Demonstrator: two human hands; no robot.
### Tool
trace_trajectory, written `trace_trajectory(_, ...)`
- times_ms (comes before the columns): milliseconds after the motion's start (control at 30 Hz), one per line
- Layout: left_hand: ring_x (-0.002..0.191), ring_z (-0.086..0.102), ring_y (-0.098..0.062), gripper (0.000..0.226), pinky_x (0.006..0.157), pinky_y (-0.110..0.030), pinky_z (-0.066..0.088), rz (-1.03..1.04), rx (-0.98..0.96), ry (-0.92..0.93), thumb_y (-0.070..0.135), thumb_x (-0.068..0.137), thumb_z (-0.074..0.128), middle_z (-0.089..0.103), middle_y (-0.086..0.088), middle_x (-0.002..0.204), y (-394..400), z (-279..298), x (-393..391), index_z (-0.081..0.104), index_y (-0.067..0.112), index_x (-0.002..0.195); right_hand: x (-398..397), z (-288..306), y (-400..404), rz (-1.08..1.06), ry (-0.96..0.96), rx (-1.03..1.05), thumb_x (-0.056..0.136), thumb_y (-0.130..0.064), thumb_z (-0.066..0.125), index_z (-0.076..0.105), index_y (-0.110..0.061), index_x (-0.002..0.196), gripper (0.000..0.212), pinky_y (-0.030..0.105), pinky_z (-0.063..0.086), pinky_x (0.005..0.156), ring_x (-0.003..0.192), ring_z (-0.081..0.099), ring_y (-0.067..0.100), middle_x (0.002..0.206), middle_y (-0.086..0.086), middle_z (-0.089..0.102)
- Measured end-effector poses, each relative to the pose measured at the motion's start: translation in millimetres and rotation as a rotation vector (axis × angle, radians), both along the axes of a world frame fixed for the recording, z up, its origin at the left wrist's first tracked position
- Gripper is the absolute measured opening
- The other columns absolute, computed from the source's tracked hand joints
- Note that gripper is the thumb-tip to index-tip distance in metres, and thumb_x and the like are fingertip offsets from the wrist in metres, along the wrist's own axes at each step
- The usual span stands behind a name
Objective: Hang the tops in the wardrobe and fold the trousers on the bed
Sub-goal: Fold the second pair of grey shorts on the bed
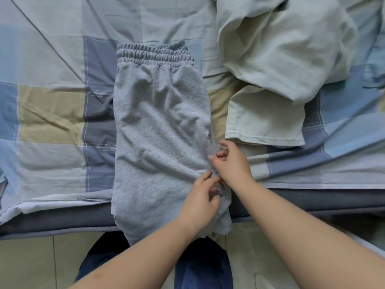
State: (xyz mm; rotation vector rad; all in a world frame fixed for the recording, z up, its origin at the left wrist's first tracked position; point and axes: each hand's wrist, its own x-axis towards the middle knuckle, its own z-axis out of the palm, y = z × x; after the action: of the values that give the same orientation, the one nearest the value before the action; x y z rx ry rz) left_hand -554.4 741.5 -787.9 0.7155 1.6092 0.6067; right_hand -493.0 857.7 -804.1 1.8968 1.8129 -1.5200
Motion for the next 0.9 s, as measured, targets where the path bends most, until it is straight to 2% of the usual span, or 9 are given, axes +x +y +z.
trace_trajectory(67,0.114,0.055,-0.007,0.046,0.104,-0.021,0.040,0.044,-0.013,0.075,-0.003,0.088,0.050,0.042,0.003,0.139,-11.8,-1.8,-10.9,0.056,0.021,0.126,15.5,-1.0,-16.9,0.045,-0.063,-0.014,0.084,-0.028,0.069,0.057,-0.019,0.112,0.032,0.031,0.049,0.076,0.081,0.060,0.014,0.088,-0.005,0.061)
trace_trajectory(200,0.096,0.058,-0.002,0.034,0.082,0.001,0.037,0.097,-0.098,0.192,0.003,0.088,0.054,0.059,0.003,0.114,-42.9,-7.8,-34.6,0.063,0.021,0.116,33.9,1.9,-45.9,0.083,-0.147,0.001,0.082,-0.028,0.066,0.054,-0.024,0.093,0.017,0.027,0.035,0.064,0.080,0.055,0.014,0.086,-0.008,0.060)
trace_trajectory(267,0.095,0.057,-0.002,0.030,0.081,-0.002,0.038,0.070,-0.175,0.217,0.007,0.089,0.054,0.061,0.005,0.110,-62.4,-11.3,-45.6,0.063,0.021,0.115,38.3,6.9,-57.1,0.084,-0.174,-0.062,0.083,-0.028,0.063,0.053,-0.023,0.092,0.014,0.028,0.035,0.063,0.080,0.054,0.016,0.082,-0.009,0.058)
trace_trajectory(333,0.094,0.058,-0.004,0.029,0.088,-0.016,0.044,0.036,-0.256,0.230,0.010,0.090,0.055,0.062,0.007,0.108,-84.3,-13.0,-55.5,0.063,0.021,0.115,43.0,12.2,-69.1,0.159,-0.220,-0.136,0.085,-0.031,0.060,0.057,-0.019,0.092,0.013,0.029,0.036,0.062,0.078,0.053,0.016,0.081,-0.008,0.058)
trace_trajectory(433,0.095,0.059,-0.010,0.027,0.092,-0.024,0.044,0.128,-0.350,0.286,0.009,0.089,0.059,0.065,0.003,0.108,-118.0,-11.5,-67.1,0.063,0.016,0.115,55.4,19.5,-88.5,0.247,-0.252,-0.177,0.087,-0.030,0.058,0.055,-0.019,0.084,0.011,0.027,0.035,0.055,0.069,0.051,0.011,0.077,-0.007,0.057)
trace_trajectory(500,0.095,0.060,-0.014,0.027,0.088,-0.025,0.043,0.252,-0.378,0.336,0.009,0.087,0.061,0.066,0.001,0.106,-137.1,-10.3,-72.9,0.063,0.013,0.114,62.8,21.5,-97.5,0.177,-0.222,-0.181,0.087,-0.022,0.057,0.049,-0.019,0.079,0.011,0.022,0.031,0.050,0.064,0.046,0.007,0.073,-0.007,0.053)
trace_trajectory(633,0.090,0.057,-0.019,0.035,0.082,-0.029,0.043,0.491,-0.389,0.451,0.011,0.082,0.068,0.059,-0.002,0.098,-165.0,-9.5,-81.0,0.058,0.007,0.116,70.2,23.2,-112.8,-0.181,-0.132,-0.230,0.087,-0.005,0.049,0.051,-0.011,0.089,0.006,0.026,0.034,0.051,0.064,0.047,0.015,0.079,0.004,0.054)
trace_trajectory(733,0.093,0.058,-0.018,0.048,0.086,-0.035,0.047,0.630,-0.346,0.403,0.014,0.080,0.073,0.058,-0.003,0.105,-178.0,-12.6,-89.5,0.048,0.008,0.121,71.6,21.1,-129.7,-0.198,-0.153,-0.223,0.088,-0.007,0.044,0.051,-0.011,0.098,0.012,0.028,0.034,0.049,0.065,0.050,0.018,0.083,0.006,0.056)
trace_trajectory(900,0.084,0.060,-0.016,0.016,0.067,-0.028,0.044,0.405,-0.282,0.417,0.026,0.085,0.069,0.064,0.002,0.091,-190.6,-23.0,-99.8,0.059,0.016,0.091,74.9,9.2,-153.9,-0.041,-0.212,-0.085,0.092,-0.015,0.046,0.058,-0.002,0.096,0.018,0.028,0.035,0.054,0.075,0.054,0.025,0.091,0.012,0.061)
